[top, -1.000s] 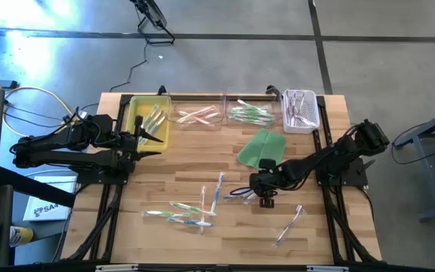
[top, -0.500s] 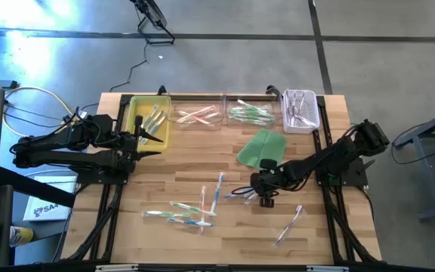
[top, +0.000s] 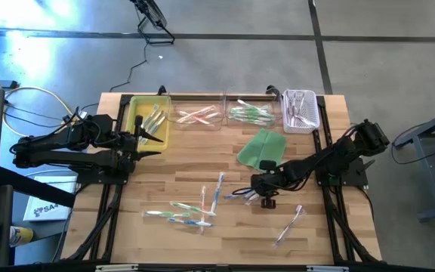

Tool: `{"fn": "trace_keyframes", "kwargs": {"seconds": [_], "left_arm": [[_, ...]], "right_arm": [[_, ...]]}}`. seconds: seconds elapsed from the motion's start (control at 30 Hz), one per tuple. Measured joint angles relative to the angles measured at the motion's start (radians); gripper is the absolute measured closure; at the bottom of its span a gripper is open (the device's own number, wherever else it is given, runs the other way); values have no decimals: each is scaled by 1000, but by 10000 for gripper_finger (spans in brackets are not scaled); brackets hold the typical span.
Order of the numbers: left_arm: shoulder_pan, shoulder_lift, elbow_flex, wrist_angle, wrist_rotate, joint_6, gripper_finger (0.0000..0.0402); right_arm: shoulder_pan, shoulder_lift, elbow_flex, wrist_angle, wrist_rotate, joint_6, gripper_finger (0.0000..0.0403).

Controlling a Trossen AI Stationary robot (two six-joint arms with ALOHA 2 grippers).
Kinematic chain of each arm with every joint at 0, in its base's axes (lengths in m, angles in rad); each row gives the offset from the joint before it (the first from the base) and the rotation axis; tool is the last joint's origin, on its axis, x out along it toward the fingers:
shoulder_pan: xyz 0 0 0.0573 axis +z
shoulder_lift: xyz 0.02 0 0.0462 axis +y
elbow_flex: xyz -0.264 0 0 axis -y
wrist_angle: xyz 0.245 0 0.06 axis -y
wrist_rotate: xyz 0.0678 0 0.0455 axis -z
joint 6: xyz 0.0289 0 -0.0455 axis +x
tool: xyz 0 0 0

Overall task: Pick & Place Toothbrushes
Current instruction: Put the blue toothbrush into the yellow bin

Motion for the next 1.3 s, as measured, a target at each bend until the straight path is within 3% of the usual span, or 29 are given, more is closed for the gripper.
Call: {"fn": "trace_keyframes", "kwargs": {"seconds": [0.2, 0.6, 0.87, 1.07, 1.3], "left_arm": [[0, 0, 0, 0, 0, -2, 230], [0, 0, 0, 0, 4, -8, 230], [0, 0, 0, 1, 3, -11, 230], [0, 0, 0, 8, 3, -21, 230], [0, 9, 0, 53, -6, -72, 230]], "right_arm": [[0, 0, 0, 0, 0, 2, 389], [1, -20, 3, -7, -1, -5, 393], [1, -120, 4, -28, 6, -9, 395], [1, -235, 4, -37, 64, -5, 396], [1, -335, 5, 83, 215, -41, 397]]}}
